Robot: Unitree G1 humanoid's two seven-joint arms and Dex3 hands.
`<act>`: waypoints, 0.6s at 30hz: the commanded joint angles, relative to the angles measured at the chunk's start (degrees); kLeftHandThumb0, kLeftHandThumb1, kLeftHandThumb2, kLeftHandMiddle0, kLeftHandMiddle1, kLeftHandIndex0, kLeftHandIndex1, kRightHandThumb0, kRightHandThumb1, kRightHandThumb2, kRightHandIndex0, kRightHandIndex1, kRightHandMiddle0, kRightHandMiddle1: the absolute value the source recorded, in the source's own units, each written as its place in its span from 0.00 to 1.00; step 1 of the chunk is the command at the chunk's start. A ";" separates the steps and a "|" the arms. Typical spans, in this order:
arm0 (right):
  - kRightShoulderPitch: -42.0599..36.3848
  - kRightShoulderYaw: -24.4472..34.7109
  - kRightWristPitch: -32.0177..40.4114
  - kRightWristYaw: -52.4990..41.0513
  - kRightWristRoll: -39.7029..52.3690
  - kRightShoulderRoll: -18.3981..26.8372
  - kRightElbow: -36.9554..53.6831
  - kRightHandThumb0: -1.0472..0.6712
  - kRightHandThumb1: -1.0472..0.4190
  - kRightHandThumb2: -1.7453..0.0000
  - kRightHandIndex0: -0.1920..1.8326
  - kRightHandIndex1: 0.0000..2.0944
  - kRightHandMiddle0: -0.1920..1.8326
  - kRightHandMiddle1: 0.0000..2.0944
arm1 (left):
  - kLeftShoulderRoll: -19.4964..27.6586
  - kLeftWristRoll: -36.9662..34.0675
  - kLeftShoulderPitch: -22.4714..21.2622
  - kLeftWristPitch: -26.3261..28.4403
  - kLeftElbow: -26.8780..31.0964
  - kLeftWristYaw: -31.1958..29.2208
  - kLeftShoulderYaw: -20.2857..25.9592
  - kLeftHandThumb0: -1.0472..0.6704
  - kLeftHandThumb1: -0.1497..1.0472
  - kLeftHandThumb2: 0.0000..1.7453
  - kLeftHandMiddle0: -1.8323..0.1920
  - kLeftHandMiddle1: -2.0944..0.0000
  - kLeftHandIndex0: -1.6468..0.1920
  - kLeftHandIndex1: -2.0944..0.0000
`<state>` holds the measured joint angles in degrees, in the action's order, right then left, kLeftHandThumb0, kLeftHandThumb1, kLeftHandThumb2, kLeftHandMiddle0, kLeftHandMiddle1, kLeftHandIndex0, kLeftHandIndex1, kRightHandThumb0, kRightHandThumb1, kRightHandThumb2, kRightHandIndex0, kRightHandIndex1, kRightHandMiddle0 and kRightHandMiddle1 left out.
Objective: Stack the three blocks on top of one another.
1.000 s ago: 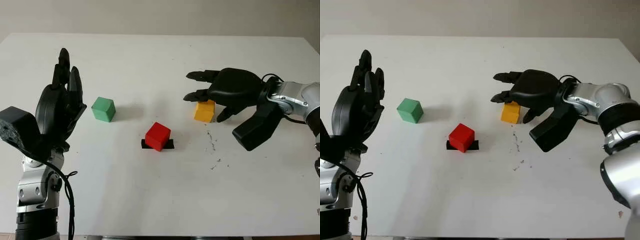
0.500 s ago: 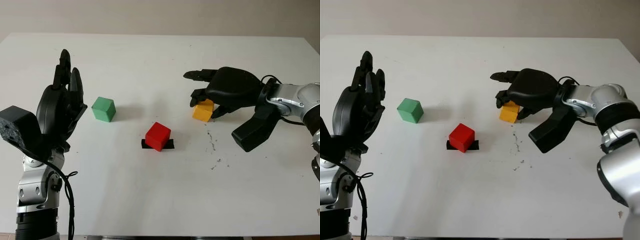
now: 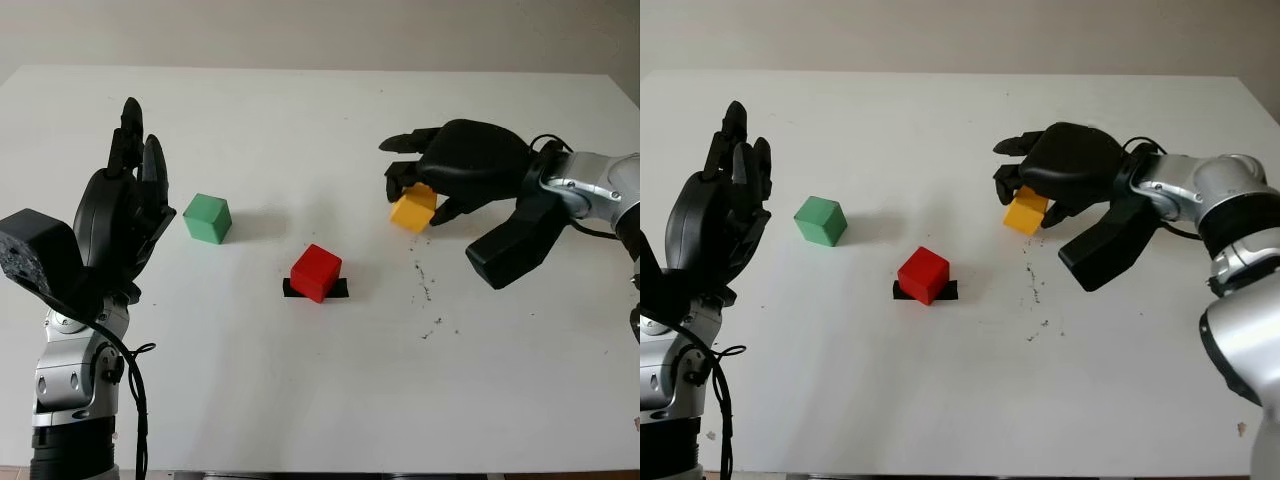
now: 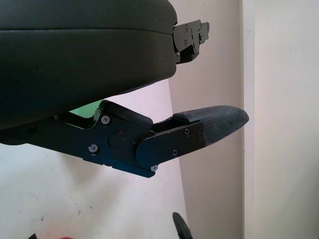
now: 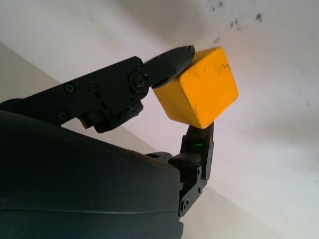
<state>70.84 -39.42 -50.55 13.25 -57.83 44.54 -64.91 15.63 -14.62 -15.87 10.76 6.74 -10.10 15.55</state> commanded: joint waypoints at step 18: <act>-8.90 24.59 15.31 -48.53 50.51 -4.88 24.65 0.40 0.07 0.97 0.20 0.01 0.27 0.65 | -0.13 0.39 0.20 0.83 2.27 1.11 -1.11 0.19 1.00 0.40 1.00 1.00 1.00 1.00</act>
<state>63.20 -16.66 -37.84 -33.17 -10.12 40.48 -43.39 15.58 -14.58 -15.79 11.70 7.85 -9.17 14.56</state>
